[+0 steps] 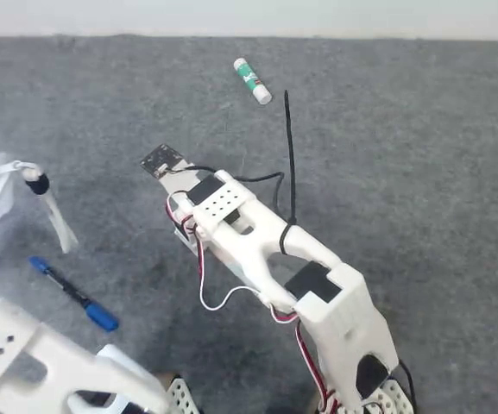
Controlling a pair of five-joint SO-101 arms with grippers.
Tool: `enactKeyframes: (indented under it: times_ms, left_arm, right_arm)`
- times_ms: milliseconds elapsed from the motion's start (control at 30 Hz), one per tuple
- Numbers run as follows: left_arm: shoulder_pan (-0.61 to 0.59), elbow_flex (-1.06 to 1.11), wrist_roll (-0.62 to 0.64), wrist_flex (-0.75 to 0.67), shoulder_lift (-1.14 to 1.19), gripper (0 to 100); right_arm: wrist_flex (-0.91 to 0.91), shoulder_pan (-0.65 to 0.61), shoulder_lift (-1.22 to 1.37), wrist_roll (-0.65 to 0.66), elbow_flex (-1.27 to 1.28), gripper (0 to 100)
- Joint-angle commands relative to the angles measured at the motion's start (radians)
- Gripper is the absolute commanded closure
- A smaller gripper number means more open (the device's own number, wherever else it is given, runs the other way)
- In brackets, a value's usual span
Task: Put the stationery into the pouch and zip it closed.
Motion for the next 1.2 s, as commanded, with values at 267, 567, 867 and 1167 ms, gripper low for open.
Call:
enactKeyframes:
  times_ms: [267, 567, 867, 1167]
  left_arm:
    - [0.072, -0.051, 0.011, -0.043, -0.008, 99]
    - [0.244, -0.156, -0.031, 0.041, -0.009, 99]
    - [0.559, -0.314, -0.124, 0.146, -0.009, 99]
    - [0.767, -0.236, -0.161, 0.13, -0.005, 99]
  right_arm:
    - [0.278, 0.025, -0.01, -0.02, -0.203, 99.2]
    - [0.498, 0.03, -0.193, -0.012, -0.227, 99.2]
    - [0.673, 0.048, -0.43, -0.011, -0.226, 99.2]
    - [0.67, 0.199, -0.677, -0.011, -0.143, 99.2]
